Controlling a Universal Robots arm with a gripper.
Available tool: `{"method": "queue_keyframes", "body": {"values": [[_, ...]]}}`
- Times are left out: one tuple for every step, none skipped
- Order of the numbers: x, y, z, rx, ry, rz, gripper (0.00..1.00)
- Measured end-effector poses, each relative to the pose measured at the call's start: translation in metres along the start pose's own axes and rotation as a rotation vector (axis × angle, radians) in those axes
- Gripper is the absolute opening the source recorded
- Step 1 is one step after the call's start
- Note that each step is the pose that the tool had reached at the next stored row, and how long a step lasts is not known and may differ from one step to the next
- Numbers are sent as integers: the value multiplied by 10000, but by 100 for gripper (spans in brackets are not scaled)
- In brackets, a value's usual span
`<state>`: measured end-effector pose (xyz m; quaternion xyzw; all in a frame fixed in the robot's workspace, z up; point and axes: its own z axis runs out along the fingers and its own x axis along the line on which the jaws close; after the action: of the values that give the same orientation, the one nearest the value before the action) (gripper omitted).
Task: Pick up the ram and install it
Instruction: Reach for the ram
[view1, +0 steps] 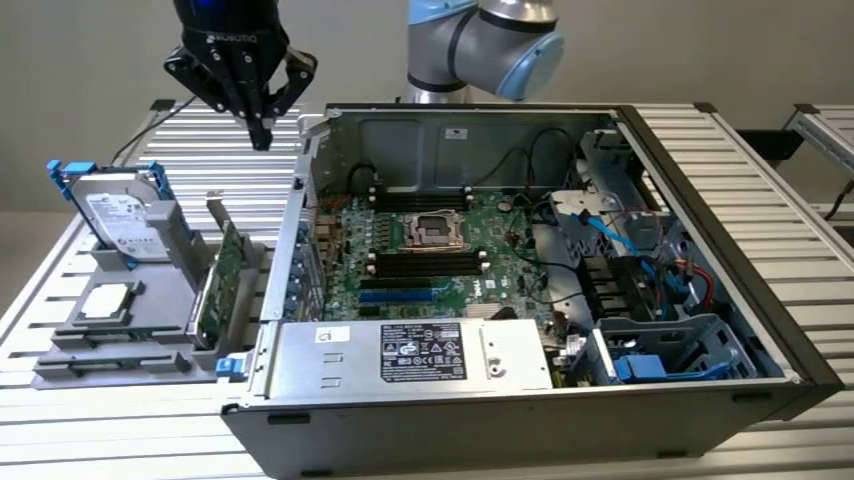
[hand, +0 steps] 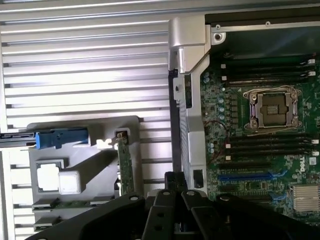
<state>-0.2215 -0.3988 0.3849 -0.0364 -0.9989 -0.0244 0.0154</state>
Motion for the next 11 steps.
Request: {"method": "queue_keyframes", "body": {"values": [[43, -3, 5, 22, 0, 1, 11], [89, -7, 10, 45, -2, 2, 11], [133, -11, 14, 59, -3, 2, 11], [175, -16, 18, 69, -3, 1, 11], [215, -22, 22, 76, -3, 2, 11], [253, -29, 26, 80, -4, 3, 11], [289, -38, 29, 81, -4, 3, 11], [329, -49, 33, 82, -4, 3, 11], [366, -59, 37, 82, -4, 2, 11], [402, -75, 41, 83, -4, 2, 11], [439, -92, 44, 82, -4, 2, 11]]}}
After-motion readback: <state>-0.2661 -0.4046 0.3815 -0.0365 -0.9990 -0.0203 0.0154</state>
